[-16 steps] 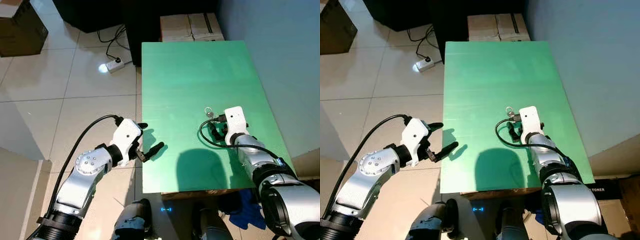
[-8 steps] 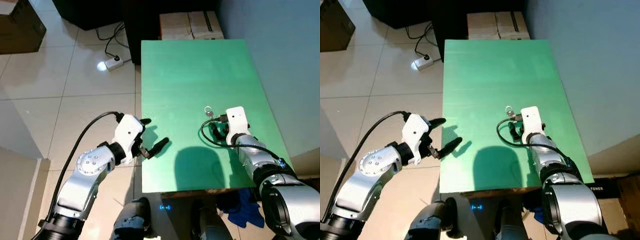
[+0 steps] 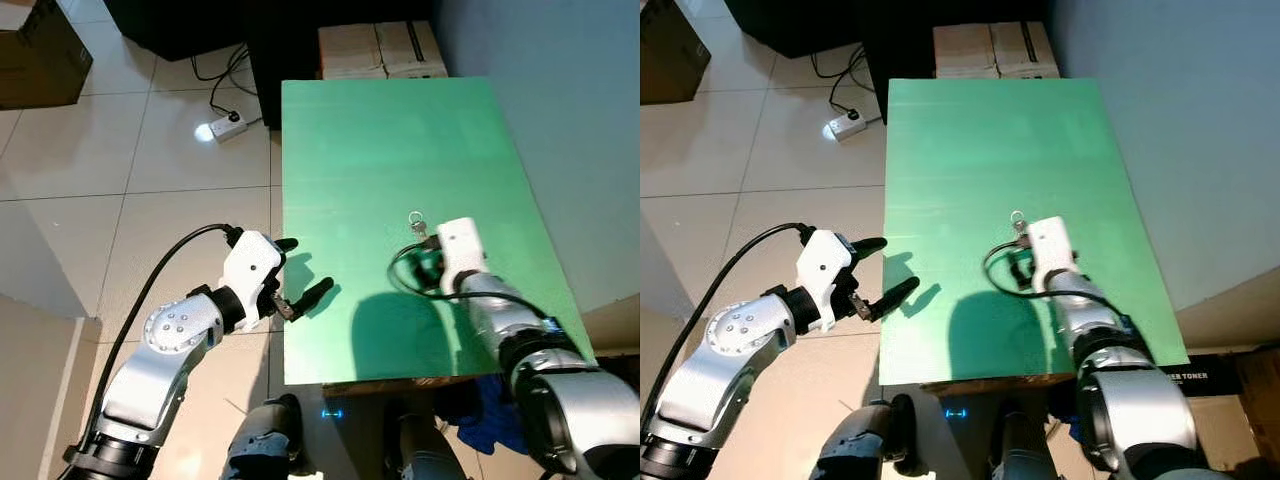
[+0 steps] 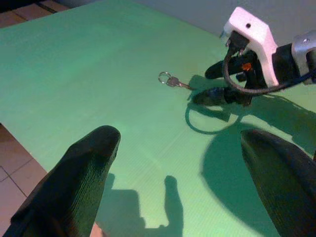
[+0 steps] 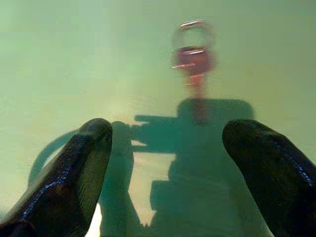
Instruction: Hang keys on a hook
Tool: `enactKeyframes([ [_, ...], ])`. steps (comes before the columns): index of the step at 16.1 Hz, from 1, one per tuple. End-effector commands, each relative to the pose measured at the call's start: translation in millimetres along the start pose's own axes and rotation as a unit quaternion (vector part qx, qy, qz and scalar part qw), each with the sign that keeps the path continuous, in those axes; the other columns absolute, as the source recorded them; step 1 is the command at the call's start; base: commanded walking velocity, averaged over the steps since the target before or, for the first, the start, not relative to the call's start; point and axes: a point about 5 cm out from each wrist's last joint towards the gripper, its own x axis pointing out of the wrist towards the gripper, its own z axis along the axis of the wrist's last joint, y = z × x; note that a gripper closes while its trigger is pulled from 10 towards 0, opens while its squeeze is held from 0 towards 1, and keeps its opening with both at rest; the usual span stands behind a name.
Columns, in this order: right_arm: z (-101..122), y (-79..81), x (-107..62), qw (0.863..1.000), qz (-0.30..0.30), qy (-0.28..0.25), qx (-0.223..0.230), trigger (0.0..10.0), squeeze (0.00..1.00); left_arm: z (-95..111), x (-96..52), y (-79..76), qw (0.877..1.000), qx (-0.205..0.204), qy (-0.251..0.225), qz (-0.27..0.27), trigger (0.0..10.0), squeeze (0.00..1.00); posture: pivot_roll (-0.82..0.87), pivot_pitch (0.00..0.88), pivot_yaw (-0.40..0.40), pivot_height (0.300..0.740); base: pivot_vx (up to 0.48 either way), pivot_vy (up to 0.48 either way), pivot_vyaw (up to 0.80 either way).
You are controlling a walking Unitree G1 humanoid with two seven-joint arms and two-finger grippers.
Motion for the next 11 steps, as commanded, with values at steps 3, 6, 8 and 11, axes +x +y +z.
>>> enactKeyframes([
  [3,-14.7,9.2,-1.9,1.000,0.017,0.017,-0.003,10.0,0.00,0.4,-10.4,0.8,1.000,0.002,0.009,-0.002,10.0,0.00,0.36,0.303,0.084,0.740,0.000,0.000,0.00],
  [6,-12.6,6.3,-2.6,1.000,0.005,0.000,0.006,10.0,0.00,2.3,-13.7,2.9,1.000,0.005,0.011,0.000,10.0,0.00,0.36,0.306,0.092,0.740,0.000,0.000,0.00],
  [8,-8.2,4.9,-2.7,1.000,0.005,-0.018,0.006,10.0,0.00,3.9,-14.2,4.1,1.000,0.005,0.011,0.002,10.0,0.00,0.36,0.306,0.092,0.740,0.000,0.000,0.00],
  [11,7.9,-4.3,-3.3,0.997,-0.009,-0.070,0.018,10.0,0.00,6.9,-14.5,7.5,1.000,0.006,0.007,0.007,10.0,0.00,0.35,0.318,0.092,0.740,0.000,0.000,0.00],
])
